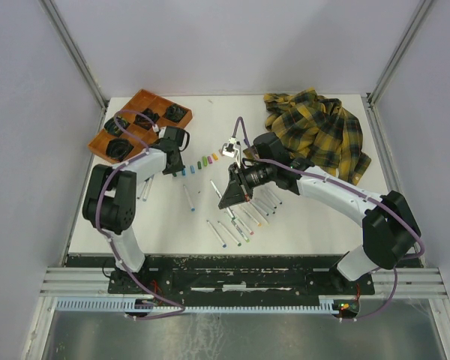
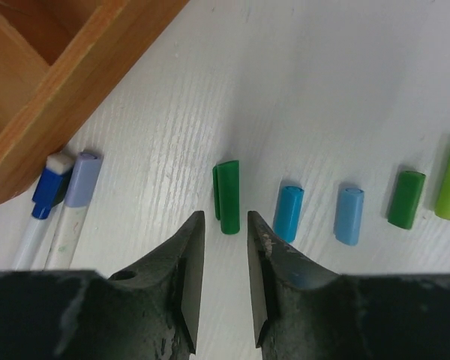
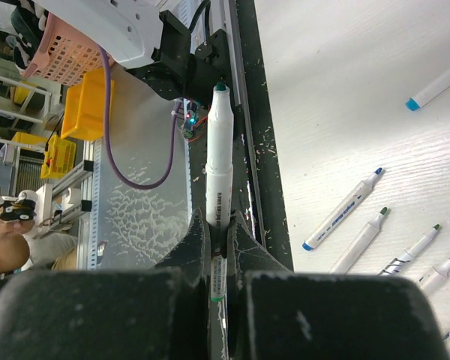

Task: Open the pen caps
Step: Place the pen cap at the center of the board, then place the pen at the center of the board.

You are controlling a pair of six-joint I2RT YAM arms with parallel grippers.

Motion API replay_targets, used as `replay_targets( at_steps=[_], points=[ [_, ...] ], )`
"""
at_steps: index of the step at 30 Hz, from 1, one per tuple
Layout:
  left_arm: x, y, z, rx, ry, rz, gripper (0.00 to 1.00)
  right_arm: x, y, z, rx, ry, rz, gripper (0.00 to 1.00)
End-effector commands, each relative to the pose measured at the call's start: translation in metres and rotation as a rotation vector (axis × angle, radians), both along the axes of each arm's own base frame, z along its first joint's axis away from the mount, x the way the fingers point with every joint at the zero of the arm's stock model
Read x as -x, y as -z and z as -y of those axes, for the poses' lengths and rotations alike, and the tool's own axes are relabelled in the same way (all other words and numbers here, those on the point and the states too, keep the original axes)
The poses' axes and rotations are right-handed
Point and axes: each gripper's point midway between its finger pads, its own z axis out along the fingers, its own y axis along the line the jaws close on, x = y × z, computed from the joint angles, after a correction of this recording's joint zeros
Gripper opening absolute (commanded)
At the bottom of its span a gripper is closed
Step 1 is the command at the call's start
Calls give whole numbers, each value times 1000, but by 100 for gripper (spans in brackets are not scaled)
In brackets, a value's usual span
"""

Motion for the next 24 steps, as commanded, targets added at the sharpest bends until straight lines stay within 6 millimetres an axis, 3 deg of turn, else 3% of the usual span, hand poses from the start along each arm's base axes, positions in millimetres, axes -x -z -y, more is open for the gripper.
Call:
replay_targets(
  at_steps=[1,12,15,20,24],
  points=[
    [-1,-49,1,43,5,126,40,-6,-28,-3,-63,-3,86,0],
    [45,-121,18,313,42,447,51,-5,-26,-4,-61,3,81,0],
    [66,-140,16,377,36,548,56,-5,-20,-7,-47,5,70,0],
    [101,-188,13,475,54,726,66,-3,-5,-15,-10,3,48,0],
    [123,-212,23,594,99,802,72,-3,6,-23,20,4,40,0]
  ],
)
